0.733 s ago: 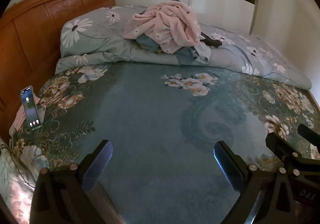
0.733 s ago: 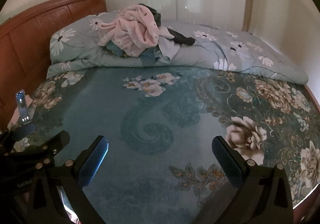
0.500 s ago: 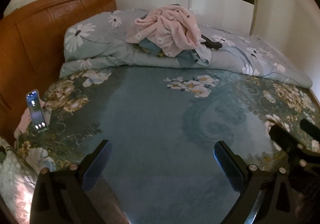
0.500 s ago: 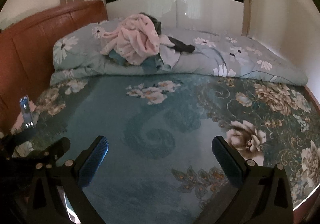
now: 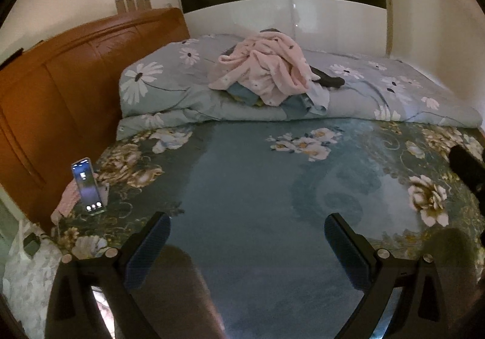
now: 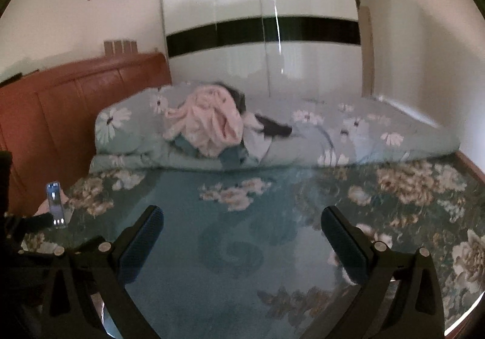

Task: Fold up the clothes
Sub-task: 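Move both grippers toward the clothes pile on the duvet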

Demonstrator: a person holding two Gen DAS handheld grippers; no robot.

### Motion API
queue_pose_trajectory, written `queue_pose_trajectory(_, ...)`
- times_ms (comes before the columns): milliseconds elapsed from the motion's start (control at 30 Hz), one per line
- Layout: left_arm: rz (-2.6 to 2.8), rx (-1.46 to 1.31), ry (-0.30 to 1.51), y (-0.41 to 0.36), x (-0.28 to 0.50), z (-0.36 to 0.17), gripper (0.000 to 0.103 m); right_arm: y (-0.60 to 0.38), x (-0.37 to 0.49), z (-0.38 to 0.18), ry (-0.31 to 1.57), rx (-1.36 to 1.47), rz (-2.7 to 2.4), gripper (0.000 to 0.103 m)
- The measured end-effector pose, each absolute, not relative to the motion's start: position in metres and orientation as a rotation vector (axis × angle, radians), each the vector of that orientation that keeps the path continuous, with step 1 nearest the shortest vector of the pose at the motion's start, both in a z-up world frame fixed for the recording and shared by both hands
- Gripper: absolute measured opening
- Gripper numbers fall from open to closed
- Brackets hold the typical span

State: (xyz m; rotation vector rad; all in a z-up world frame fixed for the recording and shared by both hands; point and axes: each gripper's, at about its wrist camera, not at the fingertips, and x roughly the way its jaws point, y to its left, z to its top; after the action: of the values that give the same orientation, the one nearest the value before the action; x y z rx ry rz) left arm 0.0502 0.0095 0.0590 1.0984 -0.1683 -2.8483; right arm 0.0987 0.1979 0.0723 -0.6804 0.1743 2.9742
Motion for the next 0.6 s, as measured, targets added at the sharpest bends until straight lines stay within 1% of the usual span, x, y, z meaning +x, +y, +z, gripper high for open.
queue_pose_trajectory(233,-2.881,1.079,-0.077,0.012,0.041,0.07,0.103,0.216,0.107,0.085,0.253,-0.649,2.932,0.103)
queue_pose_trajectory(433,-2.906,1.081,-0.106,0.018,0.026,0.07,0.103,0.228,0.094,0.083,0.297,-0.73,2.869,0.103)
queue_pose_trajectory(533,-2.922,1.085,-0.084,0.017,0.017,0.069,0.103,0.226,0.082,0.076,0.265,-0.801,2.859,0.103)
queue_pose_trajectory(600,-2.928,1.09,-0.037,0.014,0.011,0.069,0.103,0.223,0.075,0.072,0.244,-0.839,2.866,0.103)
